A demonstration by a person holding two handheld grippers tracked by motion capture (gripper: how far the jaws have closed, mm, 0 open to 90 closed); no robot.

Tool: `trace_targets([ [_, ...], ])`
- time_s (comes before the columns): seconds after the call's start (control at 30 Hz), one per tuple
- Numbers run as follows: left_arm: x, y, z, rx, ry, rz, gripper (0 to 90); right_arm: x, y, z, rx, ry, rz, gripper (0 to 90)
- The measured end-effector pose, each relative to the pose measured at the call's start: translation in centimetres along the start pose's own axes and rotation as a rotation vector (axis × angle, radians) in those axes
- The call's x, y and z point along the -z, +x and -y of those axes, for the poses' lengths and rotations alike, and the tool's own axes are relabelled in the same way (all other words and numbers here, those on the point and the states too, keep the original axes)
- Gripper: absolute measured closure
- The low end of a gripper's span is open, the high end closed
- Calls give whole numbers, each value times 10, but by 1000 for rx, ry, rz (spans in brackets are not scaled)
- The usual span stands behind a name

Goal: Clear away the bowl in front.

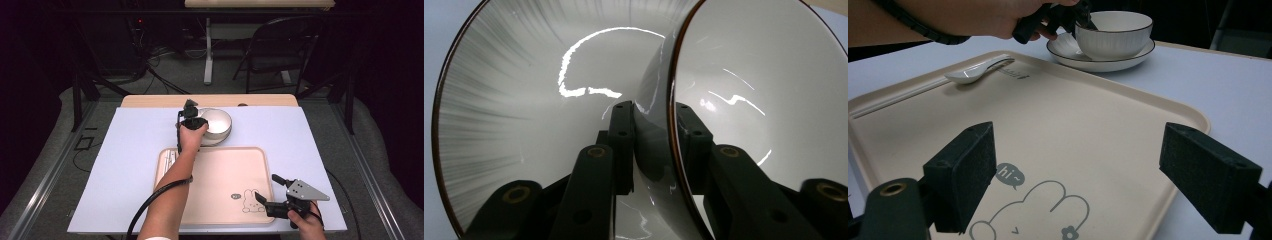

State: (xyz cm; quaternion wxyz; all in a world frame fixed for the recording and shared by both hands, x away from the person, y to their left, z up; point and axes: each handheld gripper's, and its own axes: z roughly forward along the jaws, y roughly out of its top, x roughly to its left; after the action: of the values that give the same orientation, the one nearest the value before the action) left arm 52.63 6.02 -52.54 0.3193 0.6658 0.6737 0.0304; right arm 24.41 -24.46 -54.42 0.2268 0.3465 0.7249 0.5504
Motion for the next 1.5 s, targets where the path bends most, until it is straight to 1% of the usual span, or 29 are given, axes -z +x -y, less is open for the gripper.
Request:
trace_targets([
  [0.07, 0, -1, 0, -1, 0, -11, 775, 0, 0, 0, 1, -1, -1, 144],
  [0.17, 0, 2, 0, 23, -3, 3, 787, 0, 0, 0, 1, 0, -2, 144],
  [0.27, 1, 3, 0, 38, -9, 6, 794, 0, 0, 0, 1, 0, -2, 144],
  [0.33, 2, 3, 0, 50, -22, 17, 800, 0, 0, 0, 1, 0, -2, 144],
  [0.43, 4, 1, 0, 44, -18, 8, 805, 0, -1, 0, 0, 0, -1, 144],
  [0.53, 6, 1, -1, 48, -6, 13, 806, 0, 0, 0, 1, 0, -3, 144],
  [0.6, 7, 0, -1, 41, 0, 1, 807, 0, -1, 0, 0, 0, -2, 144],
  [0.73, 13, -1, -3, 55, 0, 28, 807, 0, -1, 0, 0, 0, -2, 144],
  [0.9, 28, -7, -10, 39, 4, 35, 807, 0, -1, 0, 1, -1, -2, 144],
  [0.97, 32, -8, -12, 40, 16, 44, 806, 0, -1, 0, 1, -1, -1, 144],
  [1.13, 44, -11, -15, 20, 36, 40, 806, 0, -1, -1, 2, -2, -1, 144],
  [1.2, 48, -11, -15, 12, 35, 35, 806, 0, -1, -1, 2, -2, -1, 144],
  [1.27, 52, -9, -15, 10, 46, 42, 806, 0, -1, -1, 4, -2, -1, 144],
  [1.37, 58, -7, -14, 2, 54, 41, 806, 0, -1, -1, 2, 0, -3, 144],
  [1.5, 67, -4, -13, -13, 59, 26, 806, 0, -1, -1, 4, -3, -2, 144],
])
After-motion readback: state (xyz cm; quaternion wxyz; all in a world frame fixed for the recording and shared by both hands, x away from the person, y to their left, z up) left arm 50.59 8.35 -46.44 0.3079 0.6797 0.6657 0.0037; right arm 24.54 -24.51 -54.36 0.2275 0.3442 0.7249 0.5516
